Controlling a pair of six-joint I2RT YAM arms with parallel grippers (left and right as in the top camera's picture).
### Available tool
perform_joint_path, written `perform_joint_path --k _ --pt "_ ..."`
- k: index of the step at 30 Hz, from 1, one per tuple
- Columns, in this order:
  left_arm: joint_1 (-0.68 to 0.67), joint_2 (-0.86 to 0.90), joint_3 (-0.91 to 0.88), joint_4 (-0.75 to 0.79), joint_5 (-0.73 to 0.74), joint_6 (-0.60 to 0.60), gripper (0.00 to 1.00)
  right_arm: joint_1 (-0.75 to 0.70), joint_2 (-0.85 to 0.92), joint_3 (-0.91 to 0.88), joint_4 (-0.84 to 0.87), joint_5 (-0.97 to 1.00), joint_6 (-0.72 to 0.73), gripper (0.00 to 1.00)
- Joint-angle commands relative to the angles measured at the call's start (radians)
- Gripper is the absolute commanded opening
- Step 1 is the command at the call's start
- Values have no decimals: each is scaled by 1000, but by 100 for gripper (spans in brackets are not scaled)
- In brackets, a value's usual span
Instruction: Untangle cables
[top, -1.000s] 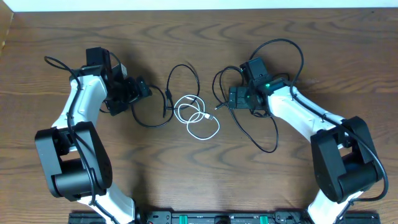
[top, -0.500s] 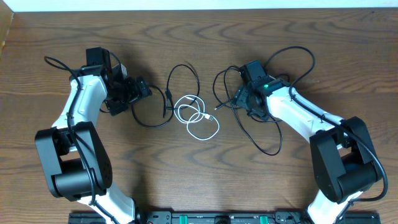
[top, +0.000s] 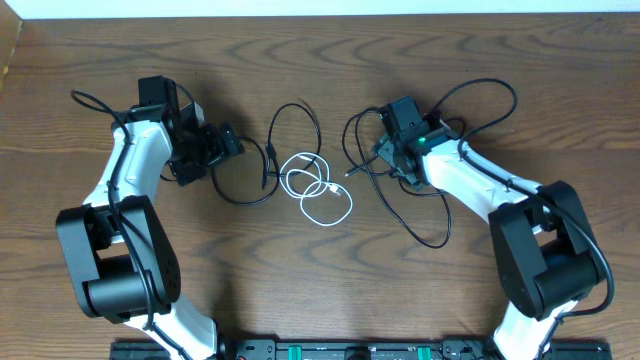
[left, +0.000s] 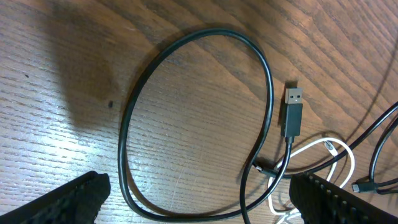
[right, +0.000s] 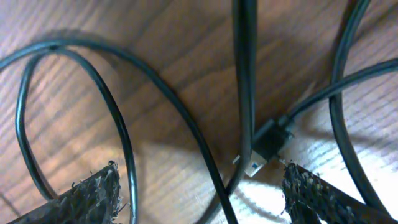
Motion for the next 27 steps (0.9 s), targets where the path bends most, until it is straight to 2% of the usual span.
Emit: perform_joint_path --k 1,8,13,17,18,19,22,27 --pt "-2 -7 -11 0 -10 -10 98 6 18 5 2 76 31 80" --pt "-2 -7 -11 8 -10 -10 98 11 130 5 8 75 31 70" --pt "-2 -7 -11 8 -10 -10 98 10 145 7 36 60 -4 66" --pt "-2 -7 -11 8 -10 -10 98 12 143 33 33 65 -91 43" --pt "-2 -7 -11 8 -10 -10 98 12 143 46 31 69 -122 42" --pt "-2 -7 -11 8 -10 -10 98 11 143 71 32 68 -189 48" --pt "-2 -7 -11 8 -10 -11 98 12 143 99 29 68 -270 58" --pt "-2 -7 -11 8 -10 -18 98 15 143 101 20 63 -276 63"
